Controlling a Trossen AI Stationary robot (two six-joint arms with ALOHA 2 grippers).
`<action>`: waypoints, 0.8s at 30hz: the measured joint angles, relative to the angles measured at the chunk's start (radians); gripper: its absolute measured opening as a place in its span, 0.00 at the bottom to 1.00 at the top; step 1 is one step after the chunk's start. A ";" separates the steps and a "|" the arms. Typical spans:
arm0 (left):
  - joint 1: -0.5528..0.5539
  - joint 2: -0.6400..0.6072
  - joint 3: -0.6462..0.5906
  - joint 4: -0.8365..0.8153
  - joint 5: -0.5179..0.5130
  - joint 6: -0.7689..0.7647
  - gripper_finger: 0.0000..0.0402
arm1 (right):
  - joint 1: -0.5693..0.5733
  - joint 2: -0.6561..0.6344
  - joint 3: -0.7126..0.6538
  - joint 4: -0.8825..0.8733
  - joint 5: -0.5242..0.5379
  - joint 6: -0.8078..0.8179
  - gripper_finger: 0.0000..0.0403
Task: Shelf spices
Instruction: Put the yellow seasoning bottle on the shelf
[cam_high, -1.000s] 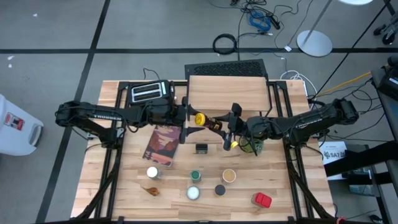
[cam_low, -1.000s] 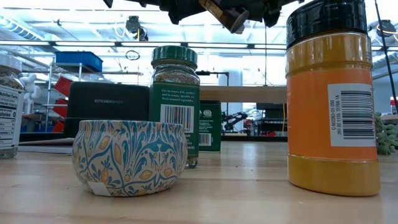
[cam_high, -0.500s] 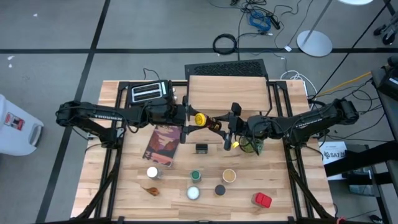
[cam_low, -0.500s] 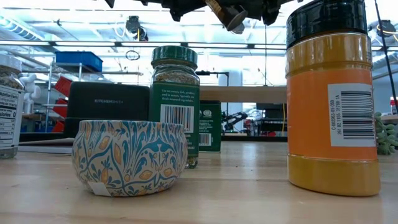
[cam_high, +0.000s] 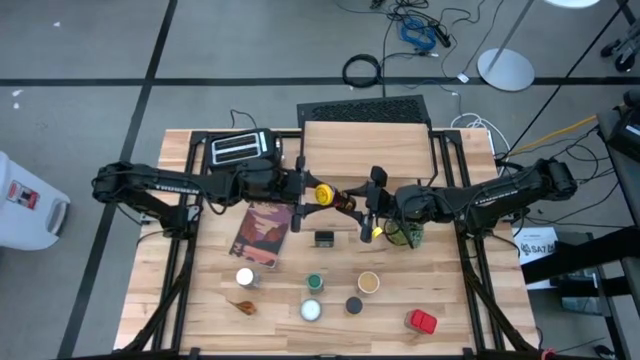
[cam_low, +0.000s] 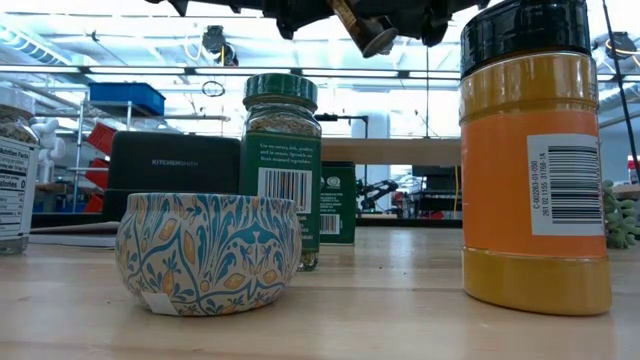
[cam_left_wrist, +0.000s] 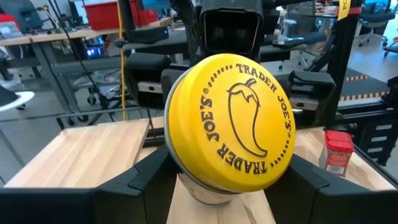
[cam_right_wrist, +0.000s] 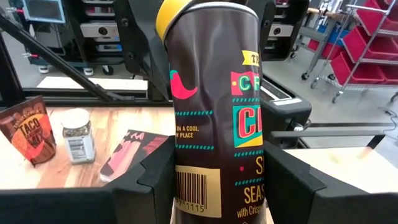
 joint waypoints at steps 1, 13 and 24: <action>0.000 0.000 0.000 -0.003 0.001 0.000 0.53 | 0.000 0.000 0.000 -0.003 -0.003 0.000 0.45; -0.020 0.001 -0.001 -0.047 0.033 -0.008 0.53 | -0.001 0.000 0.002 -0.050 -0.114 0.022 0.46; -0.021 0.001 -0.001 -0.059 0.054 -0.048 0.54 | -0.001 0.044 0.002 -0.024 -0.154 0.023 0.46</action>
